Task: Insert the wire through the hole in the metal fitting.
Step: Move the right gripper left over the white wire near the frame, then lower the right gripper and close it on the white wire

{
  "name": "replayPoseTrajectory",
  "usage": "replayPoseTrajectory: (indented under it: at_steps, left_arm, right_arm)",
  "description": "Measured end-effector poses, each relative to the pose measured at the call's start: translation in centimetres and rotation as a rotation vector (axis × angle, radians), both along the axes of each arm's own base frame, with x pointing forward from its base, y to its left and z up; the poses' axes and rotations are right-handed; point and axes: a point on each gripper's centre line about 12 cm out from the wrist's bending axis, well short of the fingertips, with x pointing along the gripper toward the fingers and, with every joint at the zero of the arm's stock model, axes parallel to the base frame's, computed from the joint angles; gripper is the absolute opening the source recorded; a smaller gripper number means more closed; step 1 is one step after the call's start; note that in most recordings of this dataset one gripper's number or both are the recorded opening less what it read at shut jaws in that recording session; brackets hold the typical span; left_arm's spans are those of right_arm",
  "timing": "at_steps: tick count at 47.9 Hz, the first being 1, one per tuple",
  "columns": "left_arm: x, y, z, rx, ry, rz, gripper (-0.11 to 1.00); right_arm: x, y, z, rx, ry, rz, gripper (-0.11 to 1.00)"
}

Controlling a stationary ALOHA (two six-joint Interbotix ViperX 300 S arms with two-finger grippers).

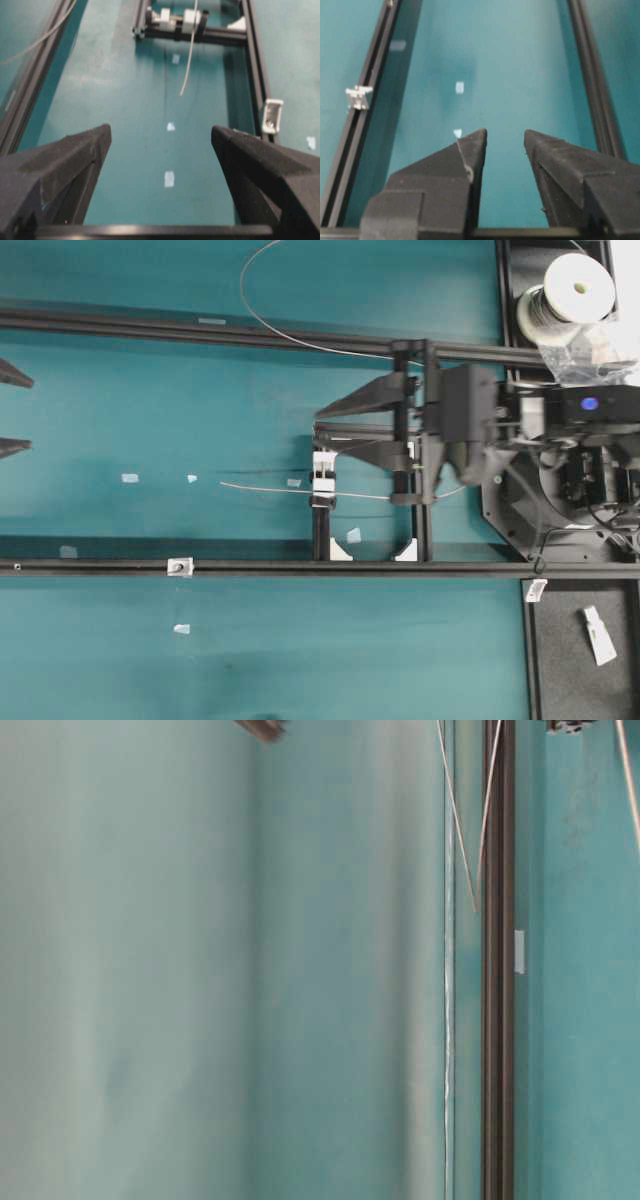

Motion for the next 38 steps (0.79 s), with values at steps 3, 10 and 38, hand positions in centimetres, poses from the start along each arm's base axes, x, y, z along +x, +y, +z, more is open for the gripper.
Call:
replayPoseTrajectory:
  at_steps: [3,10,38]
  left_arm:
    - [0.2,0.0,-0.6,-0.002,0.009,0.001,0.68]
    - [0.6,0.1,-2.1,-0.005,0.034,0.004,0.75]
    - [1.8,0.2,-6.3,0.003,0.068,0.01,0.81]
  right_arm:
    - [0.9,0.0,-0.9,0.003,0.038,0.001,0.48]
    - [2.4,-0.1,-2.7,0.019,0.111,-0.007,0.48]
    - [4.4,1.1,-7.0,0.082,0.277,-0.005,0.48]
